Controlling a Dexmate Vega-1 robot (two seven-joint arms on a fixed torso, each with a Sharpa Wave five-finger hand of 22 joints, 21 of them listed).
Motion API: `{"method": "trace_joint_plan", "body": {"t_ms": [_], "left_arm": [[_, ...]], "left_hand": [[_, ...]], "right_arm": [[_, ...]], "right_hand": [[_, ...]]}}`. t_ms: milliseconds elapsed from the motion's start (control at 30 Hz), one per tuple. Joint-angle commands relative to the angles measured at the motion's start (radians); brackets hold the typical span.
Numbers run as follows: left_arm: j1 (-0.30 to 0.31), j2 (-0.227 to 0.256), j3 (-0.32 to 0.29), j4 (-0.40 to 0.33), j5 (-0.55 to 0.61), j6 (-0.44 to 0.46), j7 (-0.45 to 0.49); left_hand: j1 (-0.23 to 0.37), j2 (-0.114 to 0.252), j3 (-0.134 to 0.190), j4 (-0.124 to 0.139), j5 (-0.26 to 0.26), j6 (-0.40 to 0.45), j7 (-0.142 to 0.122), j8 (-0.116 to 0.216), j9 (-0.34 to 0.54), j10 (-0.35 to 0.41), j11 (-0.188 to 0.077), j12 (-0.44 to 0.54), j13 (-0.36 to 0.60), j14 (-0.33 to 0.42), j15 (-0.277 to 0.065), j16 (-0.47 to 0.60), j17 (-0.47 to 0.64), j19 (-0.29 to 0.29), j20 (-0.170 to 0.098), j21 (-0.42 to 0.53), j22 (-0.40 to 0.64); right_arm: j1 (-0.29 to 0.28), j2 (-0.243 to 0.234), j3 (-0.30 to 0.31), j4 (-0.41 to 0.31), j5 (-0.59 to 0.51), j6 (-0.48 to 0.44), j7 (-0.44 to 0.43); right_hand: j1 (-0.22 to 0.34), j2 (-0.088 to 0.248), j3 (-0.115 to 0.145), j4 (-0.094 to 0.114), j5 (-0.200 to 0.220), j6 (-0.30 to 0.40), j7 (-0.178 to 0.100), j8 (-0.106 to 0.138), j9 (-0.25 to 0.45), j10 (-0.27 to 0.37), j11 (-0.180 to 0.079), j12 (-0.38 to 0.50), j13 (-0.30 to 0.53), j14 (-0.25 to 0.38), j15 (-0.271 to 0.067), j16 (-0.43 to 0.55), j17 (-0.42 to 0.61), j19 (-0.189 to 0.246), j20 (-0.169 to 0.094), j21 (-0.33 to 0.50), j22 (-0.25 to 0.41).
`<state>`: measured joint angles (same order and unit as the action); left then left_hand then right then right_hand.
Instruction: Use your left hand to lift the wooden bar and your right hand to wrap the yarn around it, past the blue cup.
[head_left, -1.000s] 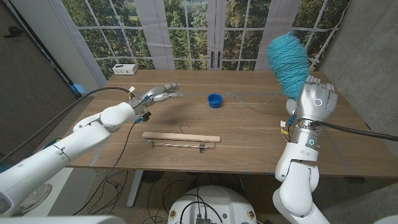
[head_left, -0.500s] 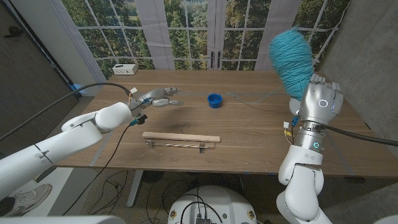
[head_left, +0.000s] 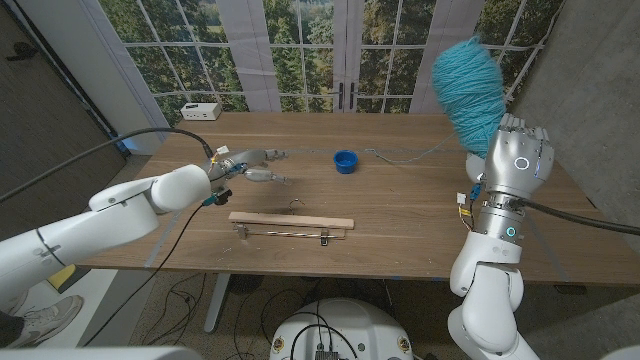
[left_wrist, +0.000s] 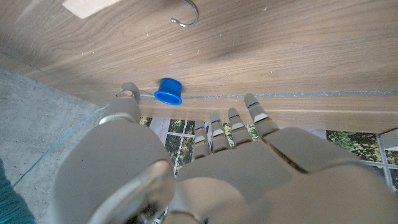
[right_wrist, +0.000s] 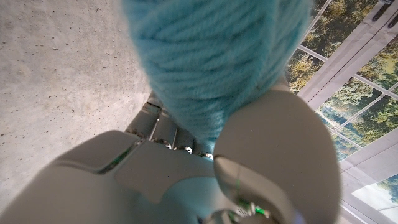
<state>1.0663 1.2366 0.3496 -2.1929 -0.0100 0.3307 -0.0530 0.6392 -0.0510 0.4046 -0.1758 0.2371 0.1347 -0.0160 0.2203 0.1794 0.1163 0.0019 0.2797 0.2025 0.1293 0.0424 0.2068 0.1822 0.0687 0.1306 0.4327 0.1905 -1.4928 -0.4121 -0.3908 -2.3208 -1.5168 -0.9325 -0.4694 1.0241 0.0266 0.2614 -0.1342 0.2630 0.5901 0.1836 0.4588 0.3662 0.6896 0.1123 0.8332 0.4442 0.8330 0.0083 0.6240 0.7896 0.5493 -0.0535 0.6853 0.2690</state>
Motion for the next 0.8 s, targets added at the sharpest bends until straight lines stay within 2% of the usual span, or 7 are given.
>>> {"method": "trace_joint_plan", "body": {"t_ms": [33,267,400,467,600,667,800], "left_arm": [[-0.027,0.055,0.066,-0.128,0.144,0.184,-0.065],[-0.022,0.082,0.090,-0.193,0.229,0.276,-0.080],[-0.025,0.091,0.113,-0.227,0.288,0.326,-0.100],[-0.057,0.078,0.169,-0.250,0.388,0.389,-0.148],[-0.052,0.071,0.175,-0.255,0.411,0.402,-0.161],[-0.058,0.065,0.218,-0.274,0.509,0.450,-0.182],[-0.031,0.063,0.223,-0.283,0.558,0.466,-0.170]], "left_hand": [[0.029,-0.005,0.005,-0.002,0.010,0.020,0.000,0.002,0.002,0.018,-0.004,-0.002,0.002,-0.002,-0.010,-0.004,0.002,0.010,-0.006,-0.003,0.002],[0.053,-0.011,0.001,0.000,0.016,0.027,0.004,0.000,0.003,0.021,-0.003,-0.005,0.003,-0.008,-0.009,-0.008,0.000,0.010,-0.001,-0.007,0.002],[0.071,-0.017,-0.002,0.002,0.022,0.033,0.000,-0.001,0.003,0.026,-0.017,-0.006,0.003,-0.009,-0.013,-0.009,0.000,0.006,0.005,-0.012,0.001],[0.078,-0.019,-0.003,0.003,0.024,0.034,-0.001,-0.003,0.003,0.029,-0.018,-0.006,0.003,-0.009,-0.012,-0.009,0.000,0.005,0.010,-0.013,0.001],[0.094,-0.024,-0.007,0.004,0.030,0.039,-0.002,-0.004,0.004,0.032,-0.028,-0.008,0.003,0.000,-0.010,-0.006,0.000,0.007,0.018,-0.015,0.001],[0.098,-0.026,-0.008,0.005,0.031,0.041,-0.002,-0.005,0.004,0.031,-0.027,-0.009,0.004,0.004,-0.010,-0.005,0.000,0.009,0.018,-0.015,0.001],[0.110,-0.031,-0.012,0.006,0.036,0.048,-0.003,-0.004,0.004,0.029,-0.028,-0.012,0.004,0.018,-0.016,0.000,0.000,0.014,0.022,-0.015,0.002]], "right_arm": [[0.010,-0.011,0.006,0.003,0.025,0.014,-0.022],[0.026,-0.013,0.001,0.012,0.031,0.013,-0.023],[0.034,-0.016,-0.003,0.015,0.033,0.013,-0.023],[0.039,-0.017,-0.005,0.017,0.037,0.013,-0.025],[0.042,-0.022,-0.007,0.016,0.045,0.016,-0.029],[0.044,-0.023,-0.009,0.017,0.050,0.017,-0.031],[0.046,-0.022,-0.011,0.019,0.057,0.013,-0.040]], "right_hand": [[0.136,0.138,0.028,0.036,0.006,0.333,-0.273,0.000,0.004,0.237,-0.233,0.004,0.087,0.124,-0.236,-0.004,0.008,-0.007,-0.056,0.010,0.000],[0.136,0.139,0.027,0.037,0.006,0.335,-0.272,-0.001,0.005,0.235,-0.232,0.004,0.088,0.126,-0.235,-0.008,0.015,-0.009,-0.056,0.016,-0.003],[0.135,0.139,0.026,0.039,0.007,0.337,-0.273,-0.002,0.005,0.237,-0.230,0.004,0.087,0.128,-0.235,-0.011,0.020,-0.010,-0.056,0.020,-0.005],[0.136,0.139,0.026,0.038,0.007,0.337,-0.273,-0.003,0.005,0.238,-0.230,0.004,0.087,0.128,-0.235,-0.012,0.021,-0.011,-0.057,0.022,-0.006],[0.137,0.138,0.025,0.039,0.007,0.337,-0.273,-0.004,0.006,0.239,-0.232,0.003,0.084,0.129,-0.235,-0.015,0.026,-0.012,-0.058,0.025,-0.009],[0.137,0.138,0.025,0.038,0.007,0.338,-0.272,-0.004,0.006,0.239,-0.230,0.003,0.084,0.129,-0.236,-0.016,0.027,-0.013,-0.057,0.026,-0.009],[0.138,0.138,0.025,0.039,0.008,0.338,-0.272,-0.006,0.007,0.239,-0.230,0.004,0.087,0.131,-0.236,-0.019,0.032,-0.013,-0.057,0.031,-0.012]]}}
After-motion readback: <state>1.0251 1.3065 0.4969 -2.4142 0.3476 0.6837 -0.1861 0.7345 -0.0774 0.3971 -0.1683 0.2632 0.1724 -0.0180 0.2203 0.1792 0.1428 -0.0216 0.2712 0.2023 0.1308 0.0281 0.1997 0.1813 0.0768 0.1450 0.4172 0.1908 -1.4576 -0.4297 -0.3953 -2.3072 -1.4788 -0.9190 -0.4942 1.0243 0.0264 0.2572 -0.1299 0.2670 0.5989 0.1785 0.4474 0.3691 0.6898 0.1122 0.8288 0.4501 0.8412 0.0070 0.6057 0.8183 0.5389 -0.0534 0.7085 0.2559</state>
